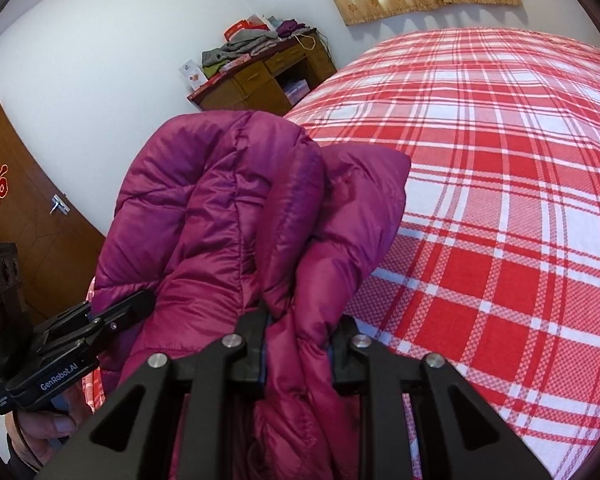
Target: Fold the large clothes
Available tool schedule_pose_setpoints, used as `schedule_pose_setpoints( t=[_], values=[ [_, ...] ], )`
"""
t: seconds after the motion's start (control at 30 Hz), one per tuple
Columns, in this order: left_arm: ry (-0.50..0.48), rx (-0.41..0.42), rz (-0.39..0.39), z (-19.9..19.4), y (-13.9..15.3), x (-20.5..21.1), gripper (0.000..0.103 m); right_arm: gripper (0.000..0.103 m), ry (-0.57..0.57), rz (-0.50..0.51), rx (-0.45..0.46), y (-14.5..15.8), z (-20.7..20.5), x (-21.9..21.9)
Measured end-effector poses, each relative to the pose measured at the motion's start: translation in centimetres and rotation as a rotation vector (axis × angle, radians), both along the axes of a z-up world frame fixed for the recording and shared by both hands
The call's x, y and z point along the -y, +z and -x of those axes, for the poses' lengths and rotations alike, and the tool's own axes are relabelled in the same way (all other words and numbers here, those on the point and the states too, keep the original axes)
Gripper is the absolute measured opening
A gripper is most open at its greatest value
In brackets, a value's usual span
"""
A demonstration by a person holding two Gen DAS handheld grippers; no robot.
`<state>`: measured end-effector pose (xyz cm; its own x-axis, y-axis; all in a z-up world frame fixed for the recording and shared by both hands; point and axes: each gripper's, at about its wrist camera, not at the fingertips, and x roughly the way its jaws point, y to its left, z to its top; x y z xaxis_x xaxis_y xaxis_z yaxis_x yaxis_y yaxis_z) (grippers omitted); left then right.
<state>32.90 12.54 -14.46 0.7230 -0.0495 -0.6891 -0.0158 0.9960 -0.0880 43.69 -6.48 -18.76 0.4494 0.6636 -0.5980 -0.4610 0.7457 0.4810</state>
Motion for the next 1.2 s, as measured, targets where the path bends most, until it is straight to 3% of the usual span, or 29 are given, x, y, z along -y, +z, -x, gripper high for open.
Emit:
schedule_pose_setpoints(
  t=[0.23, 0.4, 0.7, 0.83, 0.93, 1.2],
  values=[
    [0.004, -0.005, -0.013, -0.3, -0.2, 0.1, 0.031, 0.023, -0.001, 0.003, -0.004, -0.3, 0.3, -0.1],
    [0.018, -0.011, -0.085, -0.2, -0.7, 0.9, 0.046, 0.023, -0.002, 0.018, -0.006, -0.5, 0.3, -0.2],
    [0.053, -0.017, -0.096, -0.3, -1.8, 0.2, 0.064, 0.027, -0.015, 0.039, -0.016, -0.6, 0.1, -0.6],
    [0.086, -0.01, -0.121, -0.4, -2.2, 0.0, 0.082, 0.031, -0.023, 0.04, -0.02, -0.8, 0.1, -0.6],
    [0.119, -0.01, -0.098, -0.6, -2.6, -0.7, 0.089, 0.037, -0.036, 0.047, -0.025, -1.1, 0.0, -0.5],
    [0.139, -0.002, -0.037, -0.8, -3.6, -1.6, 0.093, 0.043, -0.052, 0.079, -0.005, -1.4, 0.4, -0.7]
  ],
)
